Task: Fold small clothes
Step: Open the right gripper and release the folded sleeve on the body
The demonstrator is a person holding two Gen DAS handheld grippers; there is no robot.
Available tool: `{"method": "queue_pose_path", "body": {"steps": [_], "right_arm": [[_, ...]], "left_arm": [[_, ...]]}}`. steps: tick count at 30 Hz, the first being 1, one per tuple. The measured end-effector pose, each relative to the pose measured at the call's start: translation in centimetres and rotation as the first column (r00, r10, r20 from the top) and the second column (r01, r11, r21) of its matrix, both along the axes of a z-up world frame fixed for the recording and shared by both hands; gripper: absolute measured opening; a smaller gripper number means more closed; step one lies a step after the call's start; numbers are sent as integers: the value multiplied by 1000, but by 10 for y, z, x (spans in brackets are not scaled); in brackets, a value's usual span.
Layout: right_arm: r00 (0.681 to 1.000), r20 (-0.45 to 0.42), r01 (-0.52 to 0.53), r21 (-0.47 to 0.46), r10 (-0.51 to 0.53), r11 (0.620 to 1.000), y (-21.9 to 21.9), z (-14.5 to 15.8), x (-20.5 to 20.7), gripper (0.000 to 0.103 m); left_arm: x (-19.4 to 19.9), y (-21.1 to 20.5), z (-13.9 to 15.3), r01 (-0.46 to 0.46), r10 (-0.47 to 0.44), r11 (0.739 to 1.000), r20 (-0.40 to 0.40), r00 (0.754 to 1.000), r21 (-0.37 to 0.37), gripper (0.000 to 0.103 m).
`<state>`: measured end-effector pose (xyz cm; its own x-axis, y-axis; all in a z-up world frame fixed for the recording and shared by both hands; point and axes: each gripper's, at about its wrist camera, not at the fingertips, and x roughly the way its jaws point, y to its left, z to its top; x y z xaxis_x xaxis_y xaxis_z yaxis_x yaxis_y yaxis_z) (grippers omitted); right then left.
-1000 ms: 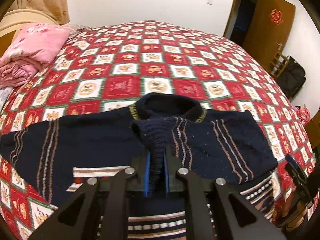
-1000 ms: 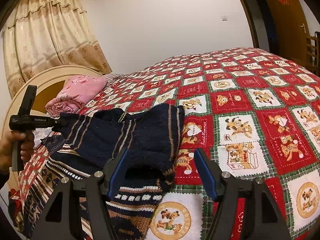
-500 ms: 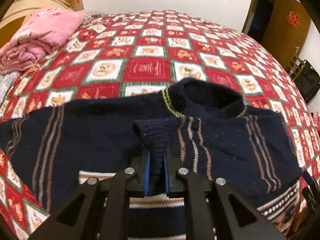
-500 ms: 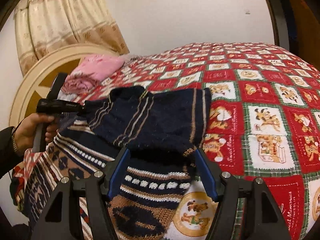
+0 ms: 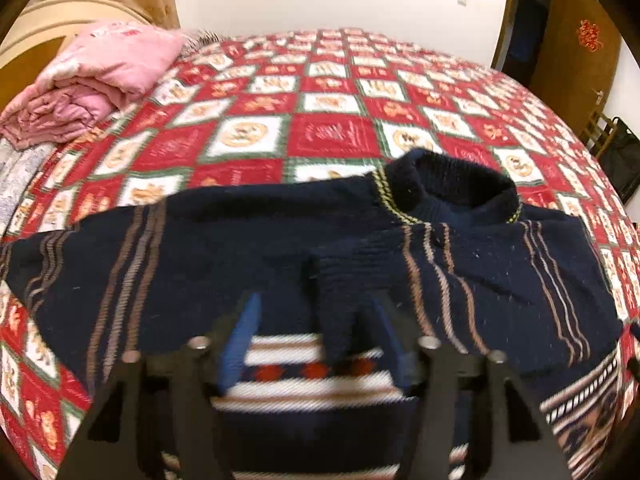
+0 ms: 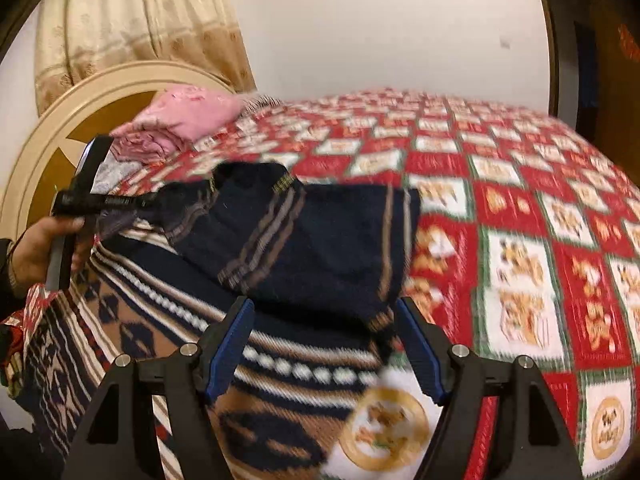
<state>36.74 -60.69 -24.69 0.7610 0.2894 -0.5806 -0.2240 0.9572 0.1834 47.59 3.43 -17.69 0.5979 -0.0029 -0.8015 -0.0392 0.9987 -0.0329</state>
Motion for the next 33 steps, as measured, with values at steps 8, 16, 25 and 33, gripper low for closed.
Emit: {"method": "queue_pose_path", "body": {"steps": [8,16,25,33], "right_arm": [[985,-173,-13,-155,-14,988,41,-23,35,72],[971,-239,-45,-243,-15,969,52,-26,11,72],[984,-156,63,-128,-83,990,77,6,51,72],[962,-217,115,-225,-165,967,91,-30,55,72]], "left_arm": [[-33,11,-13,5,-5,999,-11,1000,-49,74],[-77,-9,-26,78,-78,996,13,997,-46,76],[-133,15,-19,64,-56,993,78,995,-96,81],[-170,23,-28,64,-46,987,122,991,-150,81]]}}
